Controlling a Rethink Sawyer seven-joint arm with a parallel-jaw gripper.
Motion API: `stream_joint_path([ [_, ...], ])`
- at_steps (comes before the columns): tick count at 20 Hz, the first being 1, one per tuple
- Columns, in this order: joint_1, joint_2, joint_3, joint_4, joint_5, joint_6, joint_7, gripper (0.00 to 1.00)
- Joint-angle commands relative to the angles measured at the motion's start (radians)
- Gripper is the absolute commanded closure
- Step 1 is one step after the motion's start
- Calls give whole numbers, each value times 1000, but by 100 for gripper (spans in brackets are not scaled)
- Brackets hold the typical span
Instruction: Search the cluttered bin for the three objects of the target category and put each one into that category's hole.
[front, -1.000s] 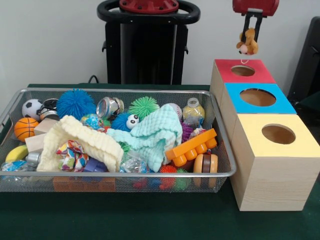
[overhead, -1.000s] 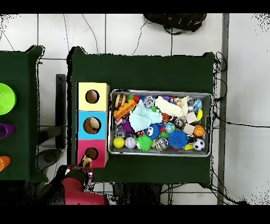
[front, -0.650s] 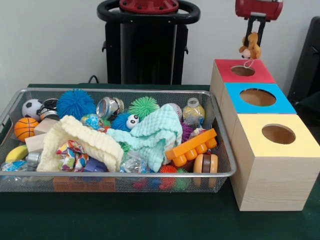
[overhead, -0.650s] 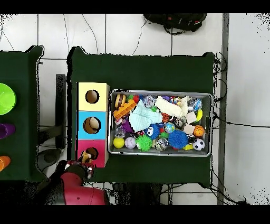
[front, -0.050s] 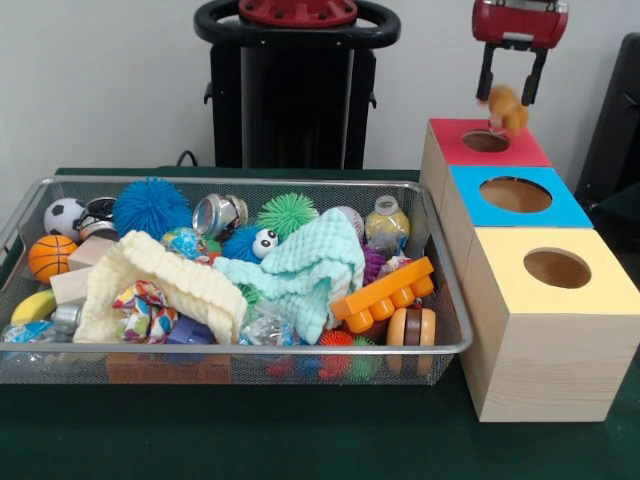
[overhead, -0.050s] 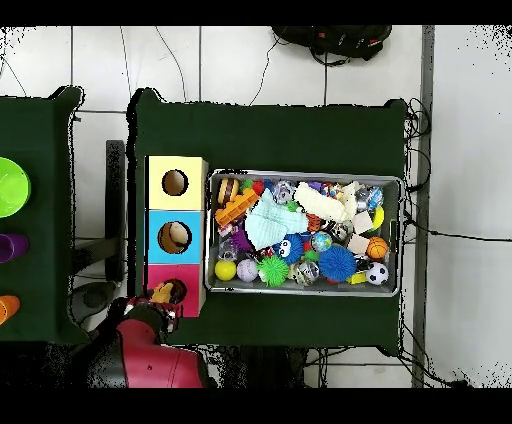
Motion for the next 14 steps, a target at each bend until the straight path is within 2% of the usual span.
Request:
stream_joint_path([
  [1,-46,19,27,-49,27,58,205,0],
  [14,-92,1,66,-16,11,30,188,0],
])
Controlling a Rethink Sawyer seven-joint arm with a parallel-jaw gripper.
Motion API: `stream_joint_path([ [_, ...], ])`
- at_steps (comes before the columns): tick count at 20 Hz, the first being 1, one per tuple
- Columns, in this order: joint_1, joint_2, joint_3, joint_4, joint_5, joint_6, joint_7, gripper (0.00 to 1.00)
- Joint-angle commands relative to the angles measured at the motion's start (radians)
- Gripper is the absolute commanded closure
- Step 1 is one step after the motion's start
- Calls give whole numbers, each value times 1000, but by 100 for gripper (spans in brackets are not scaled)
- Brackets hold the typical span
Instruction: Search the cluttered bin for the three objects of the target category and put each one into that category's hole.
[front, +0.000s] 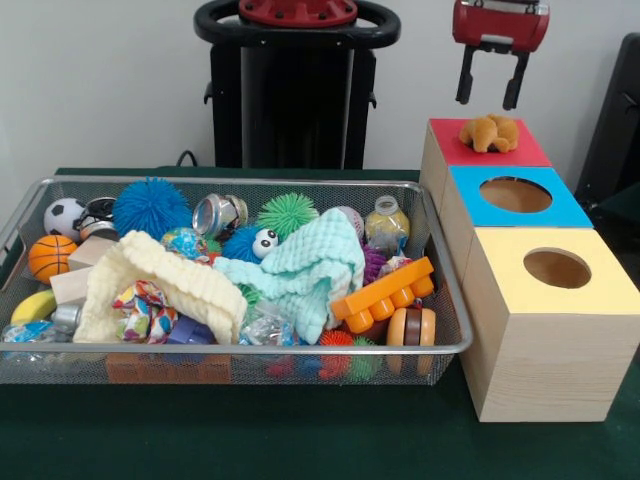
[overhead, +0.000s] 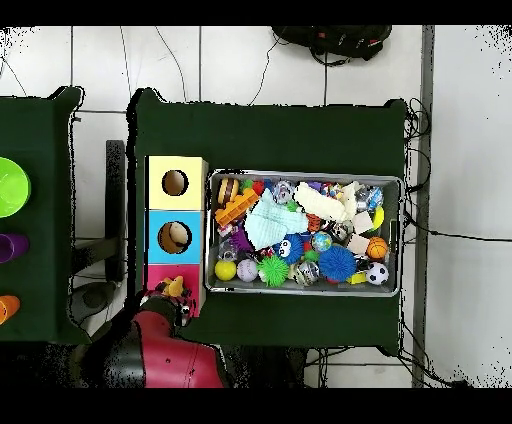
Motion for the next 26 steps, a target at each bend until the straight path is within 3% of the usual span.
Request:
stream_joint_path([
  [1,-29,4,63,-16,10,30,190,0],
  [8,-50,5,89,-2,13,8,190,0],
  [13,-79,85,146,31,-14,-143,214,0],
  [18,-168,201,237,70,-106,-373,260,0],
  [26,-166,272,240,62,-109,-444,252,0],
])
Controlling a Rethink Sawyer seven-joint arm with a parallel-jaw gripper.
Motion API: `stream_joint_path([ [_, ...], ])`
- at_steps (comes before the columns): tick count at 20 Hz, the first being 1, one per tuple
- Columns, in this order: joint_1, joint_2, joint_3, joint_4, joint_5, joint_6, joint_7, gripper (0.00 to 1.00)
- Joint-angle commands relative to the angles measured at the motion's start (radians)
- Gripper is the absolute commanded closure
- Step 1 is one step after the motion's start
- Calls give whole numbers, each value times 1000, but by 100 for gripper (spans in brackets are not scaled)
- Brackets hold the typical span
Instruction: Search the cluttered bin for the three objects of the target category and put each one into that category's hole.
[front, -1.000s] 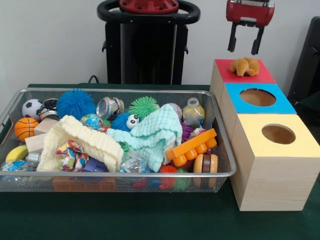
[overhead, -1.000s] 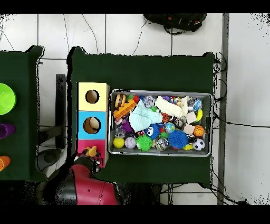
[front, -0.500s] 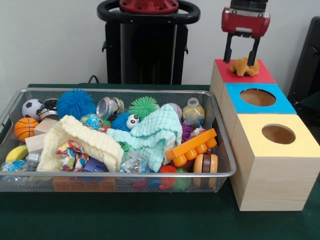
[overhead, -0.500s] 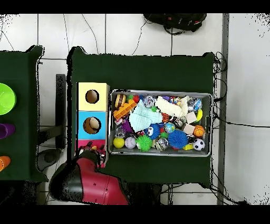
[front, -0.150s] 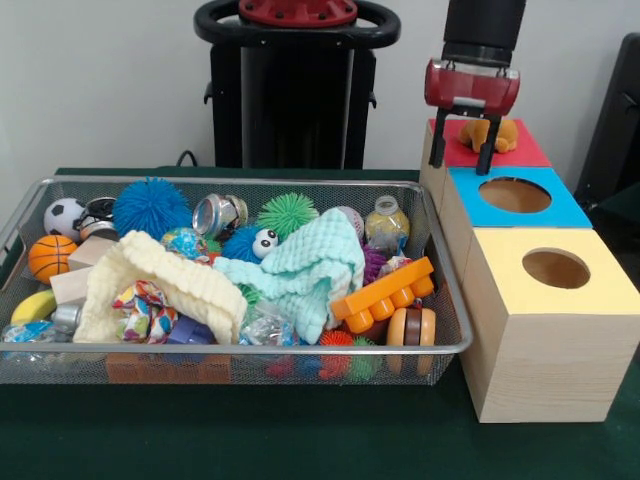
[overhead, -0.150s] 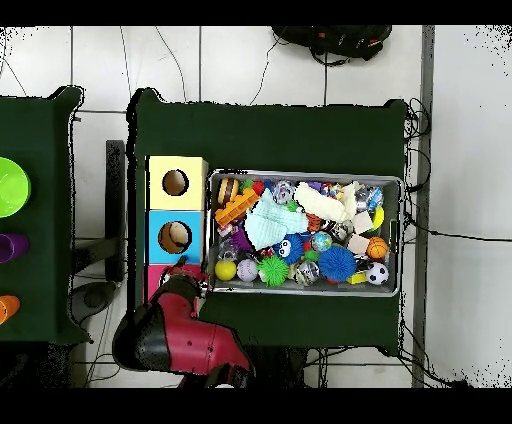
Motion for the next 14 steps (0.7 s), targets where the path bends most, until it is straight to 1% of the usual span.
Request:
stream_joint_path([
  [1,-24,117,117,29,-24,-4,247,0],
  [3,-37,144,131,28,-42,-44,255,0],
  [5,-38,141,132,36,-44,-51,262,0],
  [7,-31,108,128,51,-33,-17,261,0],
  [10,-18,32,117,72,-9,75,244,0],
  [14,-26,-9,117,78,0,146,227,0],
])
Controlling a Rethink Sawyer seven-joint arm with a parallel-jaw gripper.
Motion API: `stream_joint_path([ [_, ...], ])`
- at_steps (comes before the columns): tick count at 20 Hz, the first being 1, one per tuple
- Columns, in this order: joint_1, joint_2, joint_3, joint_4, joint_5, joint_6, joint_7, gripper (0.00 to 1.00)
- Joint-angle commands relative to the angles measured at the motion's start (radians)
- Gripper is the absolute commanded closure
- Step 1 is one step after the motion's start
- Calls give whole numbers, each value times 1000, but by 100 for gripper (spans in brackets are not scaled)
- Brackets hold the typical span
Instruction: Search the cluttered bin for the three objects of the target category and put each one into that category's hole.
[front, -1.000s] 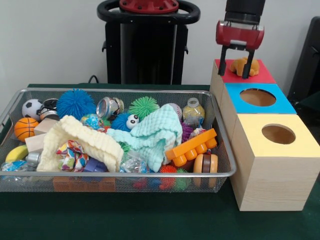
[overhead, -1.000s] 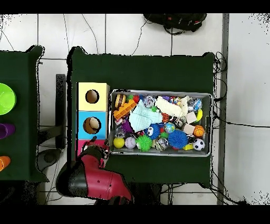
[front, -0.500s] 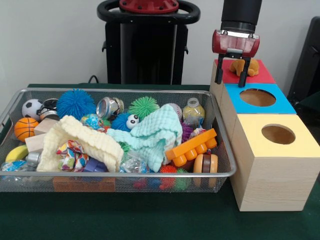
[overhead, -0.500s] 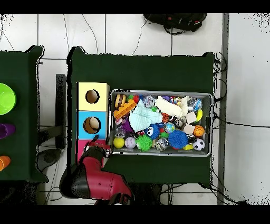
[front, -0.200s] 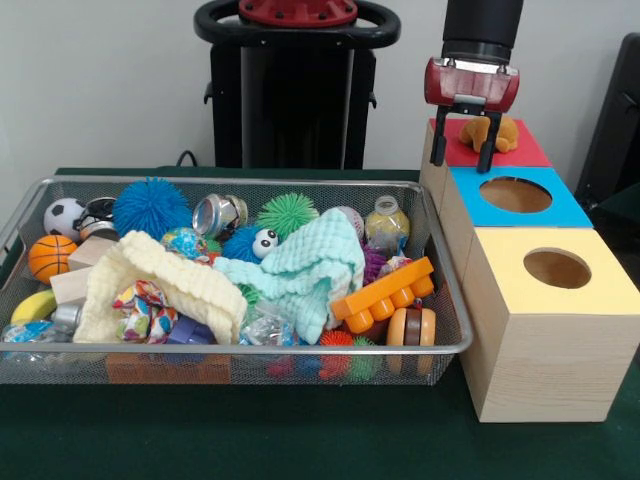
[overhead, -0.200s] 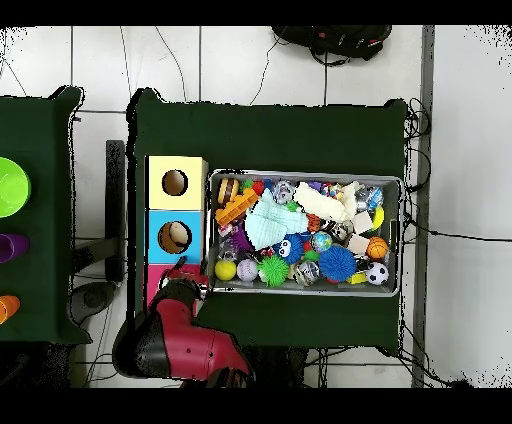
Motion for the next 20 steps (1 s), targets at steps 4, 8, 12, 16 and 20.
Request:
stream_joint_path([
  [4,-42,-20,115,69,1,178,215,0],
  [8,-40,-29,104,102,-26,121,225,0],
  [12,-31,-57,98,135,-26,119,228,0],
  [16,-35,-62,102,144,-23,116,223,0],
  [20,-47,-67,112,149,-26,118,223,100],
])
